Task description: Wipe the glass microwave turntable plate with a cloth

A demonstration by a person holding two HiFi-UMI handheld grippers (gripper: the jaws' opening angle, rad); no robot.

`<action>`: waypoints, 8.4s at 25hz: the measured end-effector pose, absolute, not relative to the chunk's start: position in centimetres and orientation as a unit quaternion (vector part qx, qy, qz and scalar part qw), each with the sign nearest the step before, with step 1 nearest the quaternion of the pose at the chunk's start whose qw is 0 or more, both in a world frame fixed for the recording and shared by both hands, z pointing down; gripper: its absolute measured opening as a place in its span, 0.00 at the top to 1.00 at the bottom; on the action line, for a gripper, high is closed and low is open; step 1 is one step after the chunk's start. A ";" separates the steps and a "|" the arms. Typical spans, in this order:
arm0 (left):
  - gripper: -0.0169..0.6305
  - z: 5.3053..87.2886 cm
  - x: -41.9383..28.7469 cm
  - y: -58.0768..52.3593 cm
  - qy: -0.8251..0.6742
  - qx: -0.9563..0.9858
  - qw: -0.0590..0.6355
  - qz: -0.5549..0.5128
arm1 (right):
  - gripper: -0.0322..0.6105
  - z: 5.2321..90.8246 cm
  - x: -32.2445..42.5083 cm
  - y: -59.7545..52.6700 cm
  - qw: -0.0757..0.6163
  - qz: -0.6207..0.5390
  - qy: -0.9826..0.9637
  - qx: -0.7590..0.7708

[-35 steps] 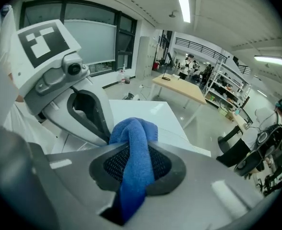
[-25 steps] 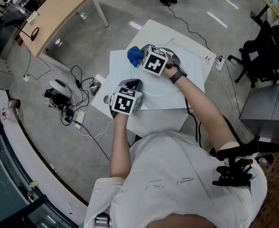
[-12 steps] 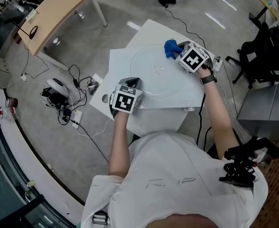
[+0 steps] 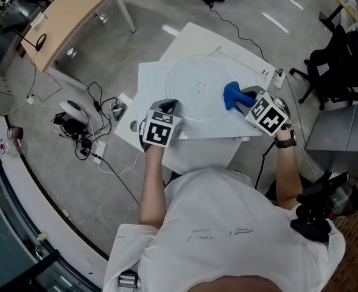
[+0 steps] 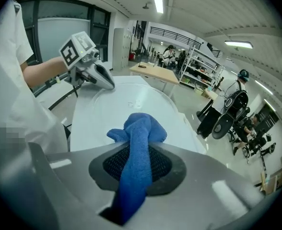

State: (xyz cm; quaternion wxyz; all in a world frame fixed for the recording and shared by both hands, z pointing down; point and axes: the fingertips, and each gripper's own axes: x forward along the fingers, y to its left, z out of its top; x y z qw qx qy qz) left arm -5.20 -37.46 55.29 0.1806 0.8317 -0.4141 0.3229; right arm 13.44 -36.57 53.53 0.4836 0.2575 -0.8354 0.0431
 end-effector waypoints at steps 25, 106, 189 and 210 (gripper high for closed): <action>0.97 54.7 -5.2 -35.1 -0.395 0.842 0.212 0.299 | 0.84 54.4 -1.1 -33.4 0.484 -0.013 -0.863 0.144; 0.98 54.3 -5.7 -35.5 -0.409 0.834 0.225 0.294 | 0.83 53.6 10.0 -35.6 0.528 -0.017 -0.823 0.208; 0.98 55.1 -6.9 -36.1 -0.440 0.824 0.191 0.302 | 0.81 53.8 9.2 -35.9 0.513 -0.018 -0.834 0.203; 0.98 55.3 -6.1 -36.3 -0.437 0.825 0.191 0.303 | 0.81 54.3 -1.8 -43.4 0.436 -0.082 -0.869 0.217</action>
